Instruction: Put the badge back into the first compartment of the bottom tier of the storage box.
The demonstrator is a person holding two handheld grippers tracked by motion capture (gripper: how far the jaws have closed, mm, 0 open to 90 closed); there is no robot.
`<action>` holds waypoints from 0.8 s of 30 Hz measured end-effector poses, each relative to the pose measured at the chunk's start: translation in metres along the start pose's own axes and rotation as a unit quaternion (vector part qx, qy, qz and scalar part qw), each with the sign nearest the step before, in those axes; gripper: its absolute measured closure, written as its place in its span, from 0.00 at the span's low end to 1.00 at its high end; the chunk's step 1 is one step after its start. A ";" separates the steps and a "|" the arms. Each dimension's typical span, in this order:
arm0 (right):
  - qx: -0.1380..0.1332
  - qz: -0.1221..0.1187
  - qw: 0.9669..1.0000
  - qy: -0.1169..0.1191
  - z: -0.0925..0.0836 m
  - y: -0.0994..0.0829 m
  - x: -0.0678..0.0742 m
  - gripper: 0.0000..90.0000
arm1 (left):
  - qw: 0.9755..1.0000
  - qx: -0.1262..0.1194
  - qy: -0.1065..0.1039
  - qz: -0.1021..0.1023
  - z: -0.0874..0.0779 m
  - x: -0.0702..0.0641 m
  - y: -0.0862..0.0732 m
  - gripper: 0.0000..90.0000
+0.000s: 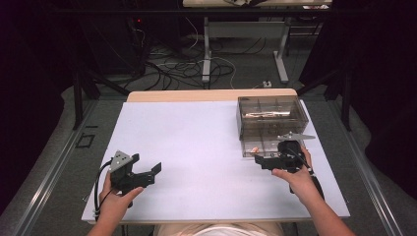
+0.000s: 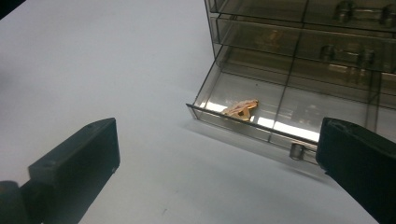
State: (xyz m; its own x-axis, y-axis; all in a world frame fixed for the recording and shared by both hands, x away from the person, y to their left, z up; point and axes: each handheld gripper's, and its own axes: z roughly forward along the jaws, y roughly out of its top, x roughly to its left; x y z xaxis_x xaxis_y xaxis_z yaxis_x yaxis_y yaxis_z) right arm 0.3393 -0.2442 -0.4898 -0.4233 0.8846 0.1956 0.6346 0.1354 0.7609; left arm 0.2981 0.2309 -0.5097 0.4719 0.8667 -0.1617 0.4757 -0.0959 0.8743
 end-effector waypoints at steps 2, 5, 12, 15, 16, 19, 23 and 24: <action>-0.004 0.002 1.000 -0.002 -0.005 -0.003 -0.003 0.00 | 1.000 0.000 -0.001 0.000 0.000 0.000 0.000 0.07; -0.008 0.004 1.000 -0.007 -0.011 -0.009 -0.008 0.00 | 1.000 0.002 -0.002 0.001 0.000 0.000 0.000 0.07; -0.028 0.019 0.999 -0.020 -0.027 -0.022 -0.018 0.00 | 1.000 0.004 -0.002 0.000 0.000 0.000 0.000 0.07; -0.034 0.025 0.999 -0.022 -0.030 -0.028 -0.024 0.01 | 1.000 0.006 -0.002 -0.001 0.000 0.000 0.000 0.07; -0.034 0.030 0.999 -0.022 -0.031 -0.030 -0.025 0.01 | 1.000 0.005 -0.002 -0.003 0.000 0.000 0.000 0.07; -0.039 0.035 0.998 -0.029 -0.031 -0.036 -0.031 0.02 | 1.000 0.006 -0.002 -0.004 0.001 -0.001 0.000 0.07; -0.046 0.039 0.997 -0.039 -0.030 -0.039 -0.037 0.03 | 1.000 0.006 0.000 -0.003 0.002 0.000 -0.001 0.07; -0.045 0.041 0.997 -0.041 -0.030 -0.040 -0.038 0.03 | 1.000 0.007 0.000 -0.003 0.002 0.000 -0.001 0.07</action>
State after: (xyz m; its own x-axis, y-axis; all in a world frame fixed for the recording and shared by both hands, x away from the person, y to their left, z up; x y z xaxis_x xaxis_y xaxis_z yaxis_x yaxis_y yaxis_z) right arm 0.3102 -0.2967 -0.5091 -0.3156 0.9249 0.2121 0.6024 0.0225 0.7979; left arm 0.2992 0.2298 -0.5112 0.4690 0.8672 -0.1671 0.4882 -0.0970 0.8673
